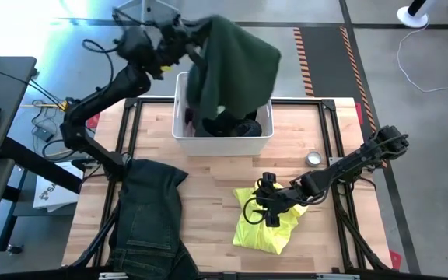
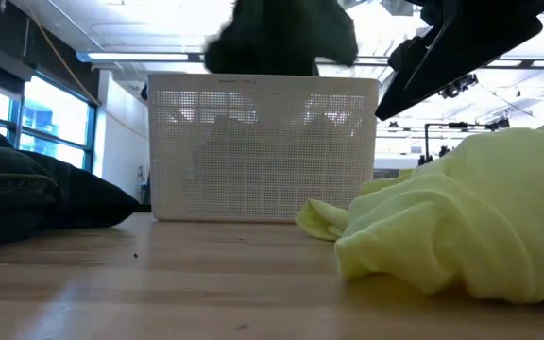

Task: Sort clothes
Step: Put the green shirt into the white laundry bin

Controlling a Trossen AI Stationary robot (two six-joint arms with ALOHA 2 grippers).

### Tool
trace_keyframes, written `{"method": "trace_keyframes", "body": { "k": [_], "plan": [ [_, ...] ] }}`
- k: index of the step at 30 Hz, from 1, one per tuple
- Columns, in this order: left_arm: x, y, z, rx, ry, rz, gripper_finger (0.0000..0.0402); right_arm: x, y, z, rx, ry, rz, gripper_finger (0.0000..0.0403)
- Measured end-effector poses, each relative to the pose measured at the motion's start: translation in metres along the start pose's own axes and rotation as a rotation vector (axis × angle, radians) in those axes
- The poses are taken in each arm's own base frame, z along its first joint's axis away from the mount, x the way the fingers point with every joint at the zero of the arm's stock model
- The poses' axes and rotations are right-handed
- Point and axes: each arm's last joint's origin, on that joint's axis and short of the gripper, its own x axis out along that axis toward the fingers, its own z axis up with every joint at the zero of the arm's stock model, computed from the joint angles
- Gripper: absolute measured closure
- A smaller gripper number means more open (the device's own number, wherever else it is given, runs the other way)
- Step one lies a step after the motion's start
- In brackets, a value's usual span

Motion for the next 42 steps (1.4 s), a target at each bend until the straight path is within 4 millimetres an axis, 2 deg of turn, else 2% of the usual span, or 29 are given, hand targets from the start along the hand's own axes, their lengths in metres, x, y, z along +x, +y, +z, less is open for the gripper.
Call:
{"method": "trace_keyframes", "body": {
  "k": [9,15,18,23,29,32,37,42],
  "plan": [
    [-0.011,0.0,-0.042,0.054,0.445,0.135,0.0401,0.0,0.0,0.001,0.004,-0.011,0.003,0.0121],
    [-0.017,-0.014,-0.051,0.073,0.553,0.058,0.0401,0.0,0.0,0.003,-0.007,-0.03,-0.008,0.0121],
    [-0.018,-0.011,-0.064,0.133,0.643,0.107,0.0401,0.0,0.0,0.003,-0.014,-0.037,-0.028,0.0121],
    [-0.016,0.006,-0.11,0.209,0.89,0.213,0.0401,0.0,0.0,0.003,-0.003,-0.04,-0.032,0.0121],
    [-0.015,0.026,-0.182,0.242,1.202,0.257,0.0401,0.0,0.0,0.003,0.01,-0.04,-0.031,0.0121],
    [-0.019,0.033,-0.212,0.256,1.338,0.308,0.0401,0.0,0.0,0.003,0.01,-0.04,-0.031,0.0121],
    [-0.034,0.043,-0.253,0.41,1.588,0.396,0.0401,0.0,0.0,0.003,0.009,-0.04,-0.031,0.0121],
    [-0.04,0.051,-0.283,0.517,1.705,0.422,0.0401,0.0,0.0,0.003,0.009,-0.04,-0.031,0.0121]
  ]
}}
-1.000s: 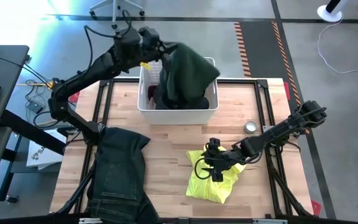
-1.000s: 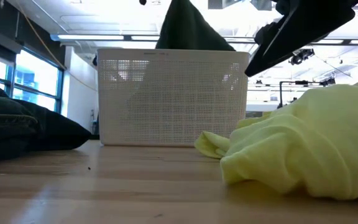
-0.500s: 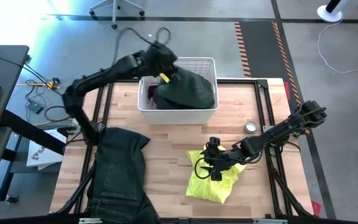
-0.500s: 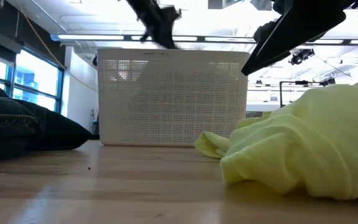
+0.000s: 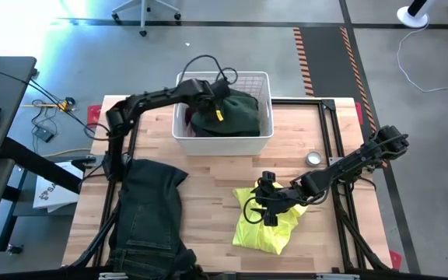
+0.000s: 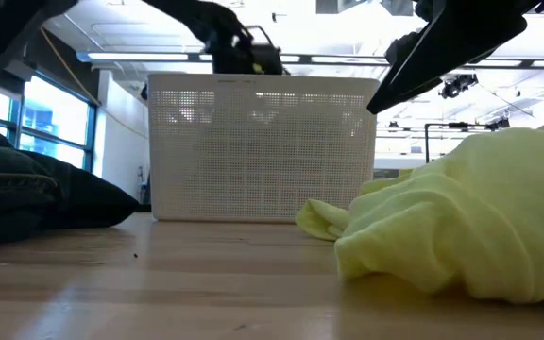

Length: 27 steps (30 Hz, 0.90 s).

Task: Sort clothes
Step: Put the green shirt into the white laundry bin

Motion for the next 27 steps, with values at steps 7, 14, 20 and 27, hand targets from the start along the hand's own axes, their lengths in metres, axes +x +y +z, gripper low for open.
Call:
{"method": "trace_keyframes", "body": {
  "k": [7,14,20,27],
  "plan": [
    [0.021,-0.006,-0.005,0.08,0.117,0.101,0.039,0.0,0.0,0.0,0.0,0.0,0.001,0.0121],
    [-0.011,0.011,-0.009,0.092,0.107,0.139,0.0297,0.0,0.0,0.0,0.0,0.002,0.0,0.0121],
    [-0.067,0.034,-0.015,0.014,0.047,0.224,0.0252,0.0,0.0,0.0,-0.001,0.002,0.0,0.0121],
    [-0.124,0.038,-0.011,-0.153,-0.282,-0.001,0.0259,0.0,0.0,0.0,0.0,0.0,0.0,0.0121]
  ]
}}
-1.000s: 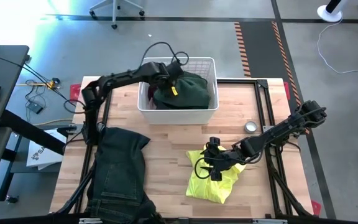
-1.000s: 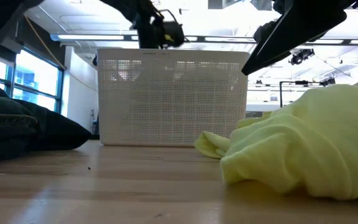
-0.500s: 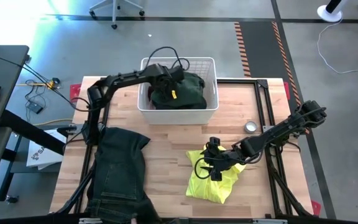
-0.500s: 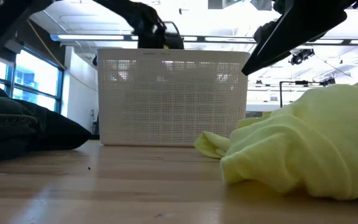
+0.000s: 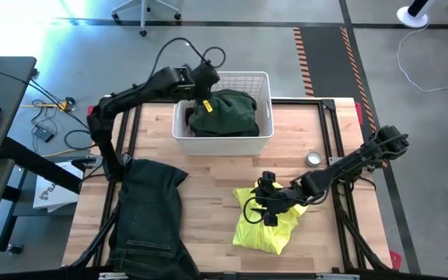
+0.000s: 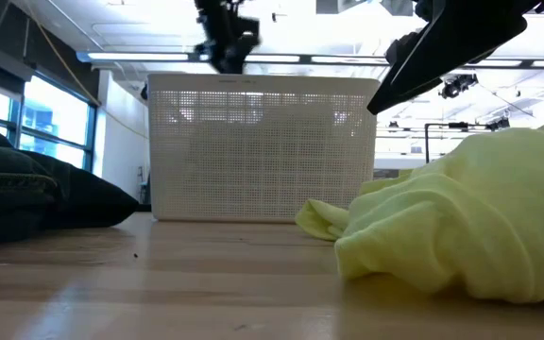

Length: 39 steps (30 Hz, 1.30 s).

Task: Sort clothes
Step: Put the green shirt into the white laundry bin, then put the yellow shirt into the white laundry bin

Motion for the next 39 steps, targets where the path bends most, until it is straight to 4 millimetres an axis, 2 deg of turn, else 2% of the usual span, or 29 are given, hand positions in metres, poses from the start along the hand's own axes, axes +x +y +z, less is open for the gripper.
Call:
{"method": "trace_keyframes", "body": {
  "k": [3,6,11,15,18,20,23,25,29,32,36,39],
  "plan": [
    [-0.002,-0.011,0.015,-0.02,-0.157,-0.271,0.0276,0.0,0.0,0.0,0.0,-0.001,0.0,0.0121],
    [0.02,-0.031,0.022,-0.033,-0.242,-0.447,0.0304,0.0,0.0,0.0,0.006,-0.001,0.0,0.0121],
    [0.097,-0.065,0.003,-0.024,-0.081,-0.407,0.0355,0.0,0.0,0.0,0.044,-0.003,0.001,0.0121],
    [0.154,-0.079,-0.014,-0.028,0.036,-0.312,0.0386,0.0,0.0,0.0,0.049,-0.003,0.001,0.0121],
    [0.182,-0.08,-0.021,-0.038,0.078,-0.286,0.0398,0.0,0.0,0.0,0.05,-0.003,0.001,0.0121],
    [0.186,-0.077,-0.022,-0.047,0.08,-0.292,0.0398,0.0,0.0,0.0,0.05,-0.002,0.001,0.0121],
    [0.171,-0.07,-0.015,-0.05,0.036,-0.3,0.0388,0.0,0.0,0.0,0.049,-0.002,0.0,0.0121],
    [0.148,-0.061,-0.007,-0.043,-0.025,-0.307,0.0375,0.0,-0.001,0.0,0.055,-0.003,-0.012,0.0121],
    [0.079,-0.034,0.011,-0.075,-0.21,-0.357,0.0346,0.001,-0.003,-0.003,0.073,0.033,-0.031,0.0121],
    [0.026,-0.017,0.014,-0.117,-0.317,-0.403,0.0331,0.004,-0.004,-0.009,0.053,0.089,-0.034,0.0121],
    [-0.042,-0.003,0.004,-0.119,-0.429,-0.449,0.0323,0.011,0.005,-0.019,-0.023,0.167,0.038,0.0121],
    [-0.085,-0.004,-0.009,-0.086,-0.474,-0.495,0.0323,0.004,0.019,-0.021,-0.065,0.16,0.1,0.0121]
  ]
}}
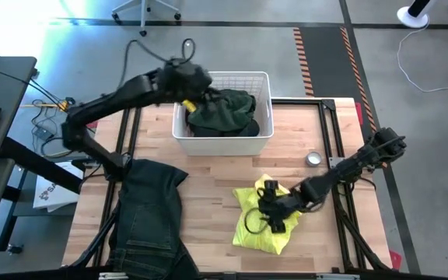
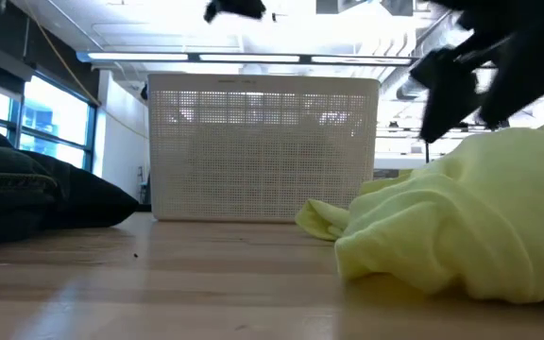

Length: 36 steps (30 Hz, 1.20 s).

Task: Sort clothes
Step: Put the yellow shirt into the white laundry bin

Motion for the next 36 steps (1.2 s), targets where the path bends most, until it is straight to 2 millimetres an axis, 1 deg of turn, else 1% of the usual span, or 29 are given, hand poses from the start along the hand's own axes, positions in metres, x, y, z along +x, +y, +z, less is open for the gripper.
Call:
{"method": "trace_keyframes", "body": {
  "k": [2,4,6,9,13,17,20,22,24,28,29,30,33,35,36],
  "plan": [
    [-0.018,-0.017,-0.002,0.019,0.007,-0.031,0.0325,-0.008,0.01,-0.002,-0.017,-0.027,-0.001,0.0121],
    [-0.032,-0.035,-0.005,0.018,0.023,-0.061,0.0325,-0.015,0.02,-0.005,-0.023,-0.065,-0.045,0.0121],
    [-0.041,-0.054,-0.01,0.032,0.04,-0.088,0.0325,-0.014,0.027,-0.014,-0.027,-0.075,-0.084,0.0121],
    [-0.046,-0.084,-0.021,0.09,0.065,-0.085,0.0325,0.0,0.031,-0.034,-0.019,-0.022,-0.08,0.0121],
    [-0.047,-0.119,-0.047,0.132,0.108,-0.058,0.0325,0.031,0.023,-0.056,0.063,0.031,-0.036,0.0121],
    [-0.047,-0.15,-0.081,0.13,0.143,-0.023,0.0325,0.057,0.016,-0.068,0.068,0.051,-0.076,0.0121],
    [-0.048,-0.169,-0.107,0.097,0.145,0.009,0.0325,0.068,0.015,-0.07,0.041,0.047,-0.112,0.0129],
    [-0.049,-0.18,-0.125,0.054,0.13,0.038,0.0325,0.069,0.015,-0.07,0.018,0.04,-0.111,0.0152],
    [-0.051,-0.192,-0.142,0.0,0.089,0.051,0.0326,0.071,0.015,-0.07,0.01,0.036,-0.108,0.0192],
    [-0.059,-0.212,-0.174,-0.044,0.029,0.037,0.0326,0.07,0.019,-0.071,0.032,0.03,-0.102,0.0308],
    [-0.062,-0.215,-0.179,-0.034,0.017,0.042,0.0326,0.07,0.021,-0.072,0.038,0.027,-0.102,0.0338],
    [-0.066,-0.217,-0.182,-0.015,0.004,0.054,0.0326,0.069,0.023,-0.073,0.044,0.021,-0.104,0.0359],
    [-0.076,-0.218,-0.181,-0.011,-0.04,0.072,0.0326,0.062,0.028,-0.071,0.064,0.005,-0.088,0.0363],
    [-0.083,-0.217,-0.177,-0.021,-0.062,0.064,0.0326,0.049,0.032,-0.064,0.074,0.019,-0.027,0.0363],
    [-0.087,-0.217,-0.176,-0.027,-0.068,0.053,0.0326,0.04,0.033,-0.057,0.079,0.005,0.001,0.0363]
  ]
}}
